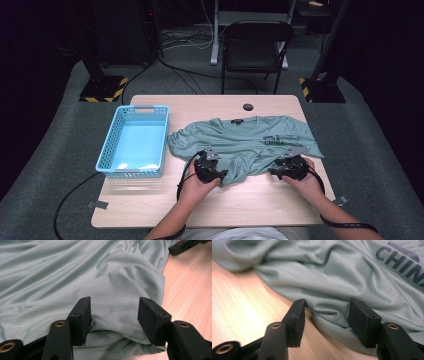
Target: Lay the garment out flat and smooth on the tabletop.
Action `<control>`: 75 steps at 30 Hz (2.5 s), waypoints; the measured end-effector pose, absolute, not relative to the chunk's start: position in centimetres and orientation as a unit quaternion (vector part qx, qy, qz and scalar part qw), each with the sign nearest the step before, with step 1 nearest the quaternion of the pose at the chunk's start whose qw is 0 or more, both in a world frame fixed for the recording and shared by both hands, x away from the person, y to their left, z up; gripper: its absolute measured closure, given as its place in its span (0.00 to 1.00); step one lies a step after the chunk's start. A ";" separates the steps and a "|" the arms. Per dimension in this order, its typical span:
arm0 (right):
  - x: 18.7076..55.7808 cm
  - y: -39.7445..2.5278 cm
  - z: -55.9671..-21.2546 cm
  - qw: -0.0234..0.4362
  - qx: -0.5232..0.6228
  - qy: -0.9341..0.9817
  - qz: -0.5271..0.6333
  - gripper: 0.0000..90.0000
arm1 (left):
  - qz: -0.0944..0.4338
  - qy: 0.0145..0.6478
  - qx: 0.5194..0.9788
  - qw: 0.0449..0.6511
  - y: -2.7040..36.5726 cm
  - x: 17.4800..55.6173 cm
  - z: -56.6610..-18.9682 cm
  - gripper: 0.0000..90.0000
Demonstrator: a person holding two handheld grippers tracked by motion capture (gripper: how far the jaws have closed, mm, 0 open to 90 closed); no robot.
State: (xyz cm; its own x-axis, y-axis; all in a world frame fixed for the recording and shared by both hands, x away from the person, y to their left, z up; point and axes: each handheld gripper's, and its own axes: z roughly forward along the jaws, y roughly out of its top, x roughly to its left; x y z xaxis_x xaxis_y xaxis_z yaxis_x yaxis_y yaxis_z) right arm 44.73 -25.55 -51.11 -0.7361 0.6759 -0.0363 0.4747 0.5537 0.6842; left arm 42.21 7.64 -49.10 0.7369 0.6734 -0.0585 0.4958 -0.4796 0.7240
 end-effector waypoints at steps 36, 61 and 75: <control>47.0 -32.8 -44.6 0.146 0.412 0.795 0.421 0.94 | 0.245 0.425 0.759 0.428 13.4 47.6 -43.6 0.91; 44.5 -25.2 -49.8 0.100 0.316 0.865 0.375 0.63 | 0.149 0.384 0.840 0.354 10.8 43.8 -50.0 0.58; 45.8 -25.8 -51.1 0.106 0.346 0.859 0.362 0.98 | 0.163 0.389 0.841 0.339 11.0 44.5 -51.0 0.67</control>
